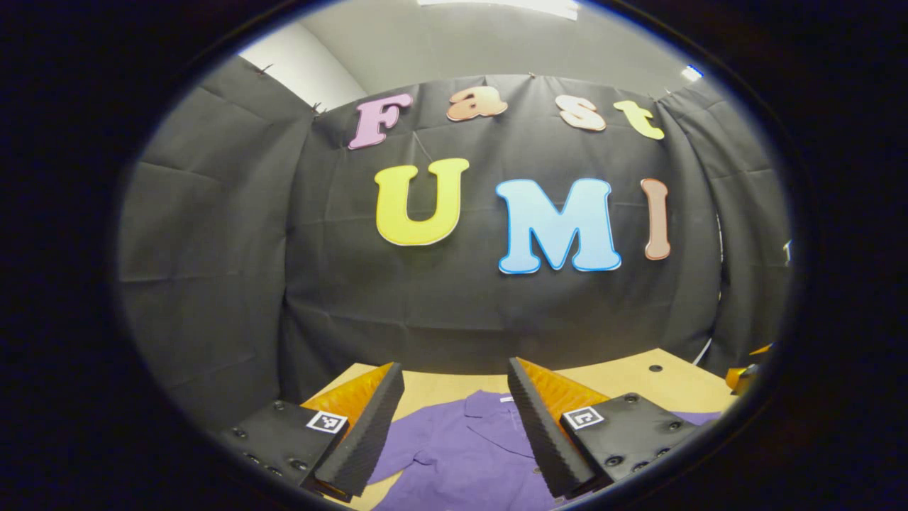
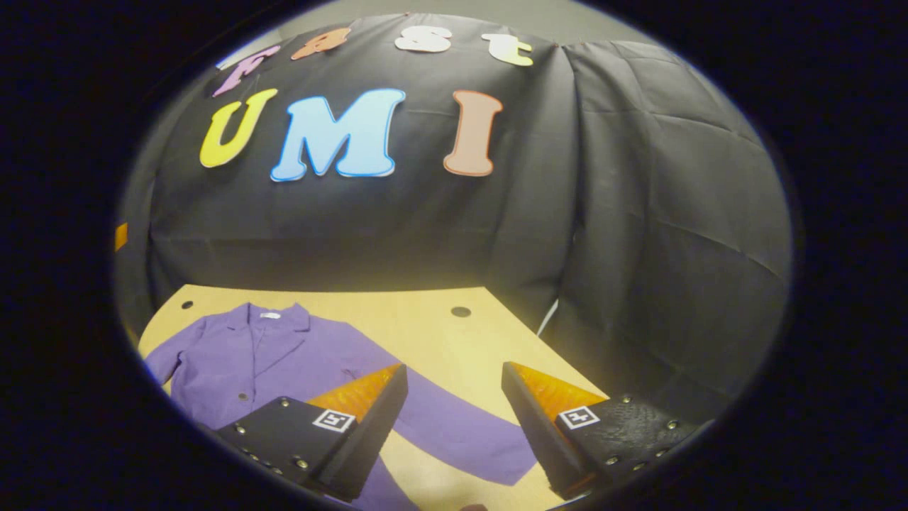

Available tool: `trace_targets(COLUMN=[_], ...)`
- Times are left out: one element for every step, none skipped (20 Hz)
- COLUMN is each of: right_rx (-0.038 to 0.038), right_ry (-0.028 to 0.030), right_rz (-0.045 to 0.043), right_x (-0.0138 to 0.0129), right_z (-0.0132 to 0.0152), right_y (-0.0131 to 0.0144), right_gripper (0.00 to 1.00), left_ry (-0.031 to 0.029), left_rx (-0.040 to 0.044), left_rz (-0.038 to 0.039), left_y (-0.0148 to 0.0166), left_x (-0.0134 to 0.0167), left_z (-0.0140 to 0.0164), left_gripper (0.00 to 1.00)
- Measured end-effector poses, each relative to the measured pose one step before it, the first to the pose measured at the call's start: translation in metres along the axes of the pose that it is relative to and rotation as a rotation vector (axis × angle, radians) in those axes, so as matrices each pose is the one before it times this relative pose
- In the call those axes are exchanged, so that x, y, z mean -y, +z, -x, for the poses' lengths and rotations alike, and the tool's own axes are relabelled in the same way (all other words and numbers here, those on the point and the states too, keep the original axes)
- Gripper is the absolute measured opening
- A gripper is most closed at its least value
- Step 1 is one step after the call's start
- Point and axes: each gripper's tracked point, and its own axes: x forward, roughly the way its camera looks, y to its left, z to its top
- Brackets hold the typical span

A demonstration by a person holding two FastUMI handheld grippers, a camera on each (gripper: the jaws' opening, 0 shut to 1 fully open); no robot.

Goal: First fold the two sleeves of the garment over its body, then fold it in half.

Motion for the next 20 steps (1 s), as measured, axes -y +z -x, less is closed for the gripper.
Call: trace_targets(right_rx=[-0.03095, -0.03374, -0.02974, -0.03107, -0.02781, -0.02685, -0.02996, -0.03302, -0.02904, -0.03191, -0.02380, -0.02536, -0.02050, -0.02081, -0.01976, -0.02345, -0.02656, -0.02197, -0.01320, -0.01045], right_ry=[-0.01780, -0.01773, -0.01244, -0.01190, -0.01063, -0.01136, -0.01522, -0.00951, -0.01129, -0.01338, -0.01045, -0.01101, -0.00815, -0.00688, -0.00346, -0.00992, -0.01243, -0.00960, -0.00555, -0.00665], right_rz=[-0.00595, -0.00534, -0.00670, -0.00706, -0.00915, -0.00823, -0.00703, -0.00860, -0.00709, -0.00642, -0.00667, -0.01034, -0.01325, -0.01463, -0.01532, -0.01283, -0.01109, -0.01126, -0.00703, -0.00171], right_x=[0.00912, 0.00640, 0.00681, 0.00627, 0.00561, 0.00532, 0.00532, 0.00452, 0.00466, 0.00314, 0.00552, 0.00458, 0.00391, 0.00110, 0.00187, 0.00281, 0.00388, 0.00206, 0.00084, 0.00192], right_z=[-0.00475, -0.00475, -0.00413, -0.00506, -0.00328, -0.00461, -0.00420, -0.00428, -0.00527, -0.00866, -0.00626, -0.00542, -0.00535, -0.00621, -0.00536, -0.00546, -0.00419, -0.00372, -0.00423, -0.00351], right_y=[-0.01187, -0.01048, -0.01125, -0.01011, -0.01078, -0.00941, -0.01069, -0.00931, -0.00893, -0.00844, -0.00955, -0.00709, -0.00700, -0.00410, -0.00553, -0.00390, -0.00756, -0.00461, -0.00427, -0.00248], right_gripper=[0.89, 0.89, 0.89, 0.89, 0.89, 0.89, 0.89, 0.89, 0.89, 0.89, 0.89, 0.87, 0.87, 0.89, 0.87, 0.89, 0.89, 0.89, 0.89, 0.89], left_ry=[0.00142, 0.00161, 0.00246, 0.00087, -0.00137, -0.00002, -0.00062, -0.00031, -0.00009, -0.00076, 0.00019, -0.00038, 0.00141, 0.00162, 0.00276, 0.00247, 0.00290, 0.00332, 0.00311, 0.00377], left_rx=[-0.00634, -0.00466, -0.00307, -0.00237, -0.00564, -0.00498, -0.00642, -0.00557, -0.00488, -0.00448, -0.00386, -0.00159, -0.00029, 0.00007, 0.00014, 0.00089, -0.00041, -0.00222, -0.00067, -0.00026], left_rz=[-0.00502, -0.00722, -0.00742, -0.00584, -0.00378, 0.00081, 0.00507, 0.00752, 0.00794, 0.00585, 0.00289, 0.00042, -0.00213, -0.00356, -0.00306, -0.00042, 0.00051, -0.00010, -0.00099, -0.00156], left_y=[-0.00265, -0.00207, -0.00216, -0.00098, -0.00237, -0.00196, -0.00169, -0.00155, -0.00168, -0.00166, -0.00053, -0.00035, -0.00062, 0.00028, -0.00038, -0.00008, 0.00040, 0.00001, -0.00070, -0.00042], left_x=[0.00064, 0.00101, -0.00015, 0.00068, 0.00132, 0.00076, 0.00068, 0.00080, 0.00126, 0.00062, 0.00066, -0.00002, -0.00024, -0.00040, -0.00071, -0.00135, -0.00037, -0.00127, -0.00132, -0.00111], left_z=[0.00078, 0.00141, 0.00059, 0.00149, 0.00124, 0.00093, 0.00038, 0.00047, 0.00066, 0.00059, -0.00074, 0.00073, 0.00152, 0.00085, 0.00131, 0.00099, 0.00107, 0.00095, 0.00103, 0.00032], left_gripper=[0.95, 0.95, 0.95, 0.95, 0.95, 0.95, 0.95, 0.96, 0.96, 0.96, 0.96, 0.96, 0.96, 0.96, 0.96, 0.96, 0.96, 0.96, 0.96, 0.96])
